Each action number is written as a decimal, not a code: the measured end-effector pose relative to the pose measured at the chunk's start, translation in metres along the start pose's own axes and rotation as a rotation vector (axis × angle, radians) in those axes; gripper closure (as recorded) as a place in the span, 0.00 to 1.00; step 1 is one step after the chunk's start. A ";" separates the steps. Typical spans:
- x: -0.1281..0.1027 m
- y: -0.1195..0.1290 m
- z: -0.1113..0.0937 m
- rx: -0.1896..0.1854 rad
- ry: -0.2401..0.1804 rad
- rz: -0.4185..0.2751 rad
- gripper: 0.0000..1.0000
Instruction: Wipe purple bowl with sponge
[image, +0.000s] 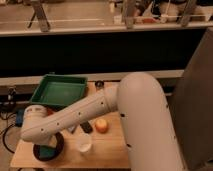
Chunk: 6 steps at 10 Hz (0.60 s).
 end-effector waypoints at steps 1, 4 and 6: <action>0.003 0.006 0.001 -0.017 0.011 0.012 1.00; 0.013 0.014 0.009 -0.062 0.042 0.038 1.00; 0.029 0.013 0.017 -0.069 0.067 0.063 1.00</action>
